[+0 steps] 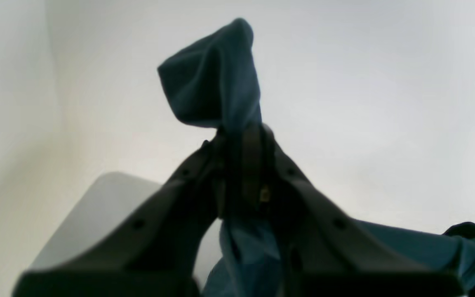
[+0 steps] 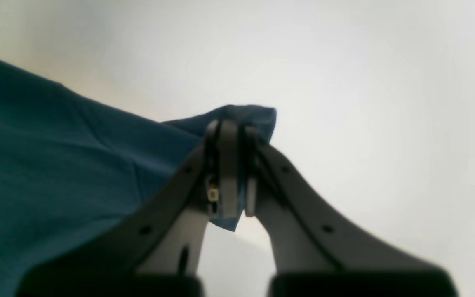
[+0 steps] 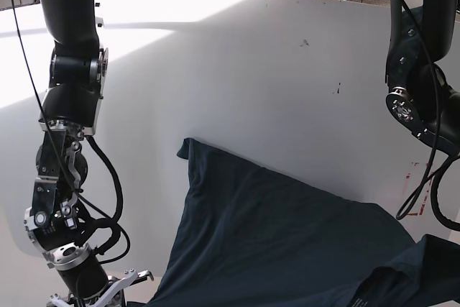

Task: Fold the T-shirt properly
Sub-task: 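Lift the shirt high with both grippers, pulling it apart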

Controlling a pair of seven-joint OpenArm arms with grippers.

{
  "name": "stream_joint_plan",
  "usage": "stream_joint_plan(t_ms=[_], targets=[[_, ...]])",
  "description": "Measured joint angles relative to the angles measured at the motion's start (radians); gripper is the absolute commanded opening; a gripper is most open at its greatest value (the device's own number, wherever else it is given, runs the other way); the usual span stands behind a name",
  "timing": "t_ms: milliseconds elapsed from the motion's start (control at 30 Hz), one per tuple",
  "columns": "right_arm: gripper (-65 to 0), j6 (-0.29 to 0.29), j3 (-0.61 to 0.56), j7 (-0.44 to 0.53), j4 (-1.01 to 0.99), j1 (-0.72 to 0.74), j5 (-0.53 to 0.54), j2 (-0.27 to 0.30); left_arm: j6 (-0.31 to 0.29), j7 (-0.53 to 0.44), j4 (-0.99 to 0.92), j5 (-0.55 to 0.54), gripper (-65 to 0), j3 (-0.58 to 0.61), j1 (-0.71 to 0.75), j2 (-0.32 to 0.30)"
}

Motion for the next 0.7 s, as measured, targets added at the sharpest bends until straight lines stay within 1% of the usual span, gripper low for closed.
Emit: stream_joint_plan(t_ms=[100,200,333,500,700], targets=[[-65.0,0.024,0.000,0.000,-0.049,0.083,-0.005,0.000,0.014,-0.001,-0.001,-0.005,-65.0,0.011,-0.061,0.000],[-65.0,0.043,-0.001,0.006,-0.110,0.174,-0.007,-0.002,0.024,-0.005,-0.002,-0.004,-65.0,0.047,-0.117,-0.004],[-65.0,0.074,-0.003,0.005,-0.192,0.279,-0.004,0.013,0.031,0.000,-0.003,0.017,-65.0,0.089,-0.189,-0.004],[-65.0,0.077,-0.002,0.008,-0.259,0.378,-0.003,0.037,0.024,0.000,-0.012,0.037,-65.0,0.134,-0.276,0.000],[-65.0,0.071,-0.002,0.009,-0.287,0.452,-0.008,0.044,0.023,-0.014,-0.098,0.031,-65.0,0.149,-0.360,-0.001]])
